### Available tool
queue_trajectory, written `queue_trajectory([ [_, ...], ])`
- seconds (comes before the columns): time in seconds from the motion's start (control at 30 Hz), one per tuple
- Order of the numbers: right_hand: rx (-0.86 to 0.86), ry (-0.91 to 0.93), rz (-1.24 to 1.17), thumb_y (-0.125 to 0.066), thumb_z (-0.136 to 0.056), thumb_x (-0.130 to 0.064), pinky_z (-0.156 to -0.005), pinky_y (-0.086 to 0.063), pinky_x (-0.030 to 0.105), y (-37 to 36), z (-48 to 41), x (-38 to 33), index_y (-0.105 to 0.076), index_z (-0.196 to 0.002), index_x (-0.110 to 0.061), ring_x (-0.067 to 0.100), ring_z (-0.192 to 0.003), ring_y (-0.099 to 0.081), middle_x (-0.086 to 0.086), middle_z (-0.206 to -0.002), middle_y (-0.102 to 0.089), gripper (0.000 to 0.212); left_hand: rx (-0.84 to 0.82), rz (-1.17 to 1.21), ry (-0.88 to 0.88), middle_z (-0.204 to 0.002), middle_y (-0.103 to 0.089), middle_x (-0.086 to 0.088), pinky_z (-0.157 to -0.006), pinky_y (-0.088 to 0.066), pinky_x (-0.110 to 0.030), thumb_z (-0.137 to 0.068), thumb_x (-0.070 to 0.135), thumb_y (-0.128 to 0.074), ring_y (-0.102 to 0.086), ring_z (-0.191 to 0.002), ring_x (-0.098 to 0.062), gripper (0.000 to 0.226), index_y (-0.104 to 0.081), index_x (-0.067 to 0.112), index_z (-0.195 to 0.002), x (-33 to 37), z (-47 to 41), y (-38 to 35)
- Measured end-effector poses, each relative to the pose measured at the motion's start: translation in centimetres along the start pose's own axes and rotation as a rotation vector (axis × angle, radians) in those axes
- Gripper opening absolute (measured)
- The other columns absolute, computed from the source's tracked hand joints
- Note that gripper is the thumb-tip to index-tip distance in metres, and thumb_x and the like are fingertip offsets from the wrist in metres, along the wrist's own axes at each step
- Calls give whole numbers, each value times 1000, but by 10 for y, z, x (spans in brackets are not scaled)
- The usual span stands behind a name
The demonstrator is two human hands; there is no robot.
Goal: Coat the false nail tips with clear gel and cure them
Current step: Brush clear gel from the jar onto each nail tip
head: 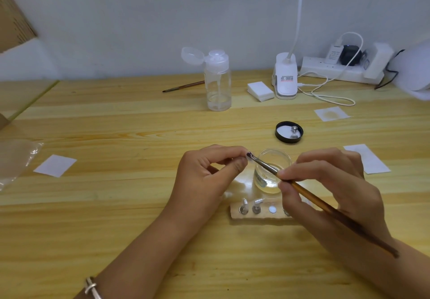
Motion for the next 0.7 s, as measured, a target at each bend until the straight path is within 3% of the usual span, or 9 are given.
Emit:
queue_trajectory([
  [0.3, -13, -19, -4, -68, -81, -22, -82, -40, 36, 0, 0, 0, -74, -85, -14, 0, -96, -55, -9, -90, -64, 11, 13, 35, 26, -90, -77, 5, -69, -51, -19, -84, 7, -73, -67, -83, -10, 18, -80, 24, -86, -2, -1, 1],
  [0.5, -15, -35, -17, -67, -80, -22, -77, -44, 42, 0, 1, -2, -75, -82, -12, 5, -97, -53, -5, -87, -64, 13, 22, 56, 40, -90, -77, 5, -56, -48, -14, -85, 8, -73, -65, -78, -6, 17, -80, 23, -85, 0, -1, 1],
  [0.6, -9, -46, -22, -66, -79, -22, -77, -45, 40, 1, 1, -2, -75, -80, -13, 12, -96, -54, -3, -87, -64, 13, 23, 67, 39, -90, -77, 4, -57, -50, -15, -85, 9, -73, -65, -77, -7, 15, -80, 23, -85, 0, -1, 2],
  [0.7, 10, -15, -23, -66, -79, -20, -75, -44, 45, 2, 1, -2, -74, -81, -10, -2, -98, -52, -5, -88, -63, 13, 28, 55, 43, -91, -77, 6, -58, -51, -13, -85, 10, -73, -66, -80, -8, 17, -80, 25, -86, -1, -1, 2],
])
Point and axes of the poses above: each hand's wrist, its own z-axis away from the middle knuckle, its own y-axis out of the back of the hand, x = y × z, the point moved 2 cm from there along -z, towards the middle knuckle
